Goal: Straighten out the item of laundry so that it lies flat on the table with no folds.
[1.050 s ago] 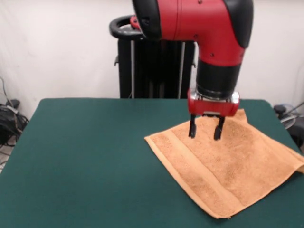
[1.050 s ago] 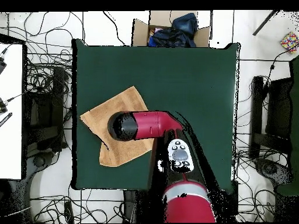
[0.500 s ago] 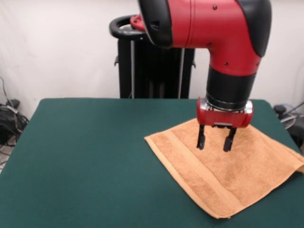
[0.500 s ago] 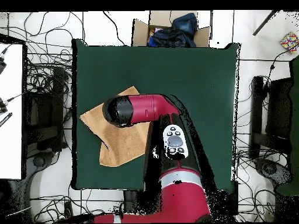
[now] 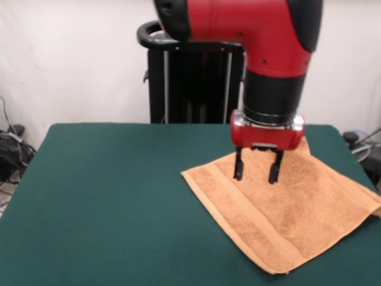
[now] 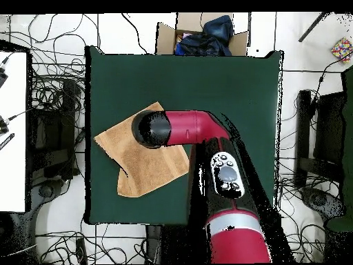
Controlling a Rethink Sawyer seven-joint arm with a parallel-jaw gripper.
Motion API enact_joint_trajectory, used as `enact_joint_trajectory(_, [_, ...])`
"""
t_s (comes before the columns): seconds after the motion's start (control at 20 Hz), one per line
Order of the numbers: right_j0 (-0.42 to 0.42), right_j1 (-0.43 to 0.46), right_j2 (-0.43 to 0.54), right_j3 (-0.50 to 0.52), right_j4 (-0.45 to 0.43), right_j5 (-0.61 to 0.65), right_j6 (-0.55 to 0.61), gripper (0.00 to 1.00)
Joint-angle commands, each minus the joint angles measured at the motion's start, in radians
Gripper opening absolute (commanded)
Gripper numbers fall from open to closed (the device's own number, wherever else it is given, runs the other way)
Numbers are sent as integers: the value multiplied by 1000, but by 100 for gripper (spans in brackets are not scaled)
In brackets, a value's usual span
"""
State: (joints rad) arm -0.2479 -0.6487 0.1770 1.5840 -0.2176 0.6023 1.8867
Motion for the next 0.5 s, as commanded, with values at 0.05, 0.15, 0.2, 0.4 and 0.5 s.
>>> enact_joint_trajectory(0.05, [-111, -35, 107, 111, -75, 60, -201, 100])
enact_joint_trajectory(0.15, [-137, -40, 118, 118, -89, 69, -215, 100])
enact_joint_trajectory(0.2, [-145, -41, 124, 121, -95, 72, -218, 100])
enact_joint_trajectory(0.4, [-168, -29, 147, 136, -123, 55, -207, 100])
enact_joint_trajectory(0.5, [-178, -22, 159, 147, -137, 43, -197, 100])
